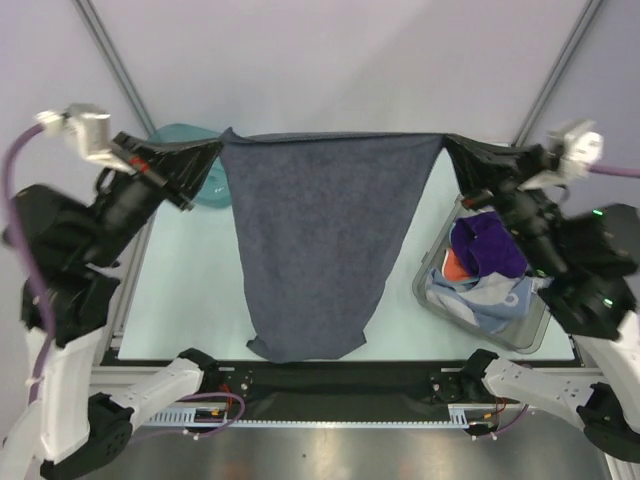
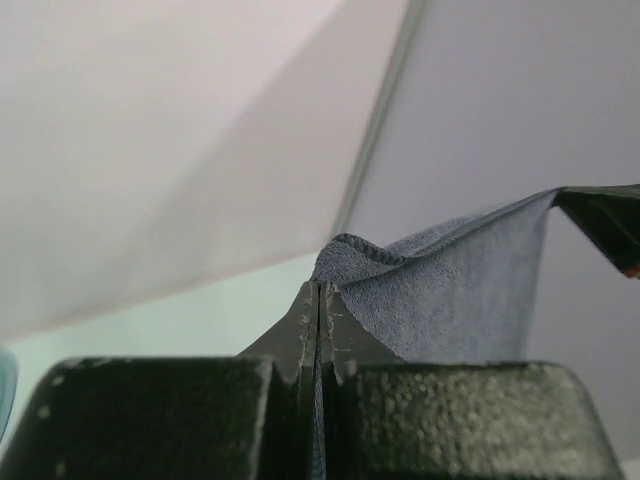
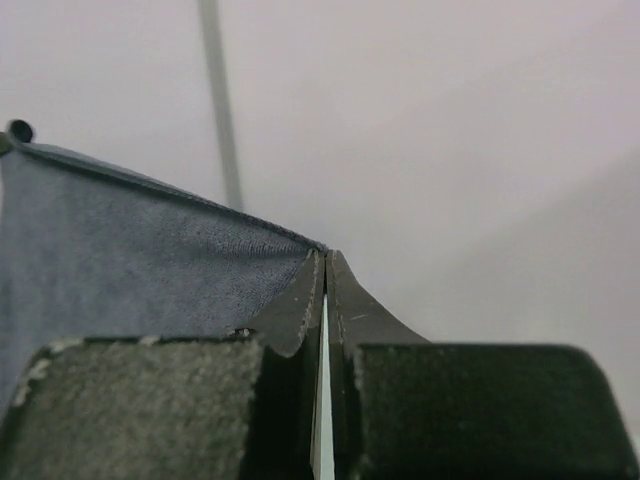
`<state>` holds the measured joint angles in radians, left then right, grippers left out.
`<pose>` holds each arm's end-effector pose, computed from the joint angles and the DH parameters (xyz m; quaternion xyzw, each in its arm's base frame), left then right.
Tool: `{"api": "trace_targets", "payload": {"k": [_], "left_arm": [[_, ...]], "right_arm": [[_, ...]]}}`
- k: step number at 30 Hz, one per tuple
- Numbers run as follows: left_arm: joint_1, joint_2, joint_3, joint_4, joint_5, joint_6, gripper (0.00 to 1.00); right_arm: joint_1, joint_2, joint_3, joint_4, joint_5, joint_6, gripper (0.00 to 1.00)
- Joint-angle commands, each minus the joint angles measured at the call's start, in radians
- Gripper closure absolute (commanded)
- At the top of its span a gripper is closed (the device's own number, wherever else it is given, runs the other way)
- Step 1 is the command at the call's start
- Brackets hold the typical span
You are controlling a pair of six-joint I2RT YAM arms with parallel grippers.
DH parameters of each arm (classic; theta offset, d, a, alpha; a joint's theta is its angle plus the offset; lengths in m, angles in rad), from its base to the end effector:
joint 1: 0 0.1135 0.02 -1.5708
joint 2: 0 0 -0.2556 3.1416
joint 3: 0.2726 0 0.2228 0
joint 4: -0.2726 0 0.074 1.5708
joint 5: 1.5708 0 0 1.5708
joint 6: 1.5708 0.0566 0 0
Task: Fold and stack the towels
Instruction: Flatten out the crumpled towel
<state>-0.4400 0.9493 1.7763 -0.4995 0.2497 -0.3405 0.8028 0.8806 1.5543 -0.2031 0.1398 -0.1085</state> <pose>0.0794 -0.0528 0.5613 0.1298 0.5721 -0.3739 0.7184 0.0775 0.0689 0.5503 -0.1760 0.4945 0.2550 0.8121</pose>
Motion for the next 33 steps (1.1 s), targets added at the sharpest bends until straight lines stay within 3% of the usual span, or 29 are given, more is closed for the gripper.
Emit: {"api": "trace_targets", "payload": {"k": [1, 3, 5, 7, 10, 14, 20, 29, 33], "left_arm": [[0.004, 0.078, -0.101, -0.042, -0.223, 0.024, 1.0], [0.007, 0.132, -0.161, 0.007, -0.251, 0.034, 1.0], [0.032, 0.192, -0.173, 0.044, -0.314, 0.038, 1.0], [0.096, 0.314, -0.157, 0.108, -0.264, 0.02, 1.0], [0.173, 0.509, -0.066, 0.191, -0.185, -0.006, 1.0], [0.211, 0.722, 0.096, 0.283, -0.115, 0.017, 1.0], [0.242, 0.919, 0.202, 0.369, -0.032, 0.064, 1.0], [0.284, 0.98, 0.1, 0.49, -0.009, 0.093, 1.0], [0.291, 0.981, 0.164, 0.435, 0.006, 0.087, 1.0]], "right_arm": [[-0.022, 0.093, -0.081, 0.103, 0.231, -0.12, 1.0], [-0.127, 0.171, -0.124, 0.131, 0.198, -0.097, 1.0], [-0.258, 0.233, -0.129, 0.183, 0.048, -0.031, 1.0], [-0.402, 0.337, -0.117, 0.277, -0.09, 0.036, 1.0], [-0.491, 0.495, -0.056, 0.373, -0.242, 0.043, 1.0], [-0.536, 0.682, 0.033, 0.453, -0.356, 0.032, 1.0], [-0.573, 0.891, 0.13, 0.521, -0.439, 0.003, 1.0], [-0.574, 1.017, 0.155, 0.541, -0.488, -0.02, 1.0], [-0.564, 1.014, 0.197, 0.504, -0.431, -0.063, 1.0]]}}
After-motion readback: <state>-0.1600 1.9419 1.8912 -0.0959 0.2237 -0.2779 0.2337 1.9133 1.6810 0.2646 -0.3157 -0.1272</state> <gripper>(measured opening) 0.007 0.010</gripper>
